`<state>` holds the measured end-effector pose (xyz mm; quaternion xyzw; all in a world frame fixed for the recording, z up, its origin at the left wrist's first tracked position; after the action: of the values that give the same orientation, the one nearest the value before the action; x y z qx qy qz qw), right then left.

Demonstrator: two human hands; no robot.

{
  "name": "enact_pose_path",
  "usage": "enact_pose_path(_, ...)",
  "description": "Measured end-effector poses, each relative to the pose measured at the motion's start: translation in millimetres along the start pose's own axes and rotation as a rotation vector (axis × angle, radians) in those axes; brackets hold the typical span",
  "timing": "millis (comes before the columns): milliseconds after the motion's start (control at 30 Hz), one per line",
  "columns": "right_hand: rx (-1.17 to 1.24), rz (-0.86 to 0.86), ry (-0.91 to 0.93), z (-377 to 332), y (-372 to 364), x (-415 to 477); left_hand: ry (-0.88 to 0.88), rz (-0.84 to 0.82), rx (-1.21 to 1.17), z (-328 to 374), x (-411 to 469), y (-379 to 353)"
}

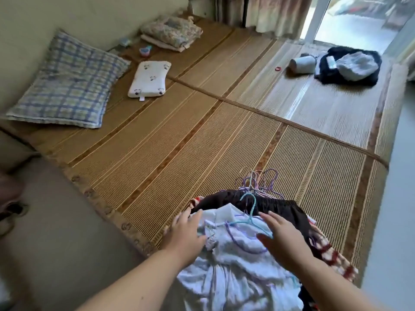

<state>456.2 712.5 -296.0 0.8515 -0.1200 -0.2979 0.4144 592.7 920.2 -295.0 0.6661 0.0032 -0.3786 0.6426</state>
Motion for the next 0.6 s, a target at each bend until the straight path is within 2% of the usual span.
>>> enact_pose_path(100,-0.099,-0.024,0.274,-98.9,14.4,-1.8,-0.007,0.090,0.021,-27.2,-33.2,44.7)
enact_pose_path(233,-0.101,-0.047,0.606,-240.7,28.4,-22.7,0.045,0.267,0.069,-81.7,-92.5,123.2)
enact_pose_path(400,-0.078,-0.048,0.989,-413.8,29.0,-85.9,0.268,0.522,0.112,-182.9,-207.4,214.4)
enact_pose_path(600,-0.009,-0.084,1.334,-590.7,8.4,-196.8,0.563,0.830,0.139,-297.6,-370.4,272.8)
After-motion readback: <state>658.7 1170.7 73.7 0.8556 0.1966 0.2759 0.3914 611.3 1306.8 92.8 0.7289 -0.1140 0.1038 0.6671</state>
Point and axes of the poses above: each hand's wrist, its own x-axis towards the middle knuckle, its own y-axis out of the back of the hand, z = x × y, the point moved 5 cm from there along x, towards the middle knuckle, and after that the axes turned 10 degrees about x, right-handed, at the moved point
